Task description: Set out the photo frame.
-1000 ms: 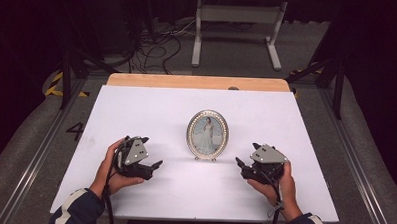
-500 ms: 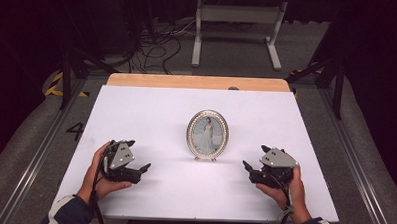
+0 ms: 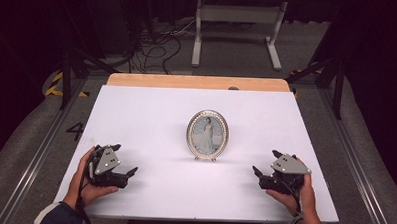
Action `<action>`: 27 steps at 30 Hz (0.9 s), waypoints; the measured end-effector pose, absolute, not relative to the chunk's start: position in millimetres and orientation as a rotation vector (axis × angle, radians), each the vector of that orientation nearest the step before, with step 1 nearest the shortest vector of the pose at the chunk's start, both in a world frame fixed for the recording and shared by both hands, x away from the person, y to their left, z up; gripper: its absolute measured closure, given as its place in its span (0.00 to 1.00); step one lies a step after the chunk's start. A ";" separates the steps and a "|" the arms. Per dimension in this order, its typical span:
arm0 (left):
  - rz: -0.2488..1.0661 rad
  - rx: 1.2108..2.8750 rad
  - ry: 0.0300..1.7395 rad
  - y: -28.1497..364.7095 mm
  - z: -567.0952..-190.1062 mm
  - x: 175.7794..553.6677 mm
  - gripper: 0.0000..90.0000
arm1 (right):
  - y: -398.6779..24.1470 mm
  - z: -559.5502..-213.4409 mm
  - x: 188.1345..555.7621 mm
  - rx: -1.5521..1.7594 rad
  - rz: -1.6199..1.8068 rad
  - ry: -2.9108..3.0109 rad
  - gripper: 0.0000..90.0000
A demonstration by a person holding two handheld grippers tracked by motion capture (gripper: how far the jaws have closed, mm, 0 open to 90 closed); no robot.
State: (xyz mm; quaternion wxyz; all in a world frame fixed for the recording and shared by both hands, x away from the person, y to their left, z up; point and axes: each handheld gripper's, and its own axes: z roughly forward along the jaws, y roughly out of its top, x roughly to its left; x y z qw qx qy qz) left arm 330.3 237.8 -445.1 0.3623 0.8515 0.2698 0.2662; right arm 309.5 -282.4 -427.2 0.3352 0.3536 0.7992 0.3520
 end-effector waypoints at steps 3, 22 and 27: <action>0.685 2.196 0.706 242.6 -447.4 328.9 0.11 | -289.5 -429.5 307.4 0.937 0.910 2.079 0.21; 0.690 2.167 0.807 280.4 -458.2 310.3 0.11 | -317.6 -442.1 295.0 1.012 0.908 2.048 0.20; 0.682 2.164 0.811 282.1 -459.1 308.8 0.11 | -320.0 -444.4 293.3 1.014 0.905 2.046 0.20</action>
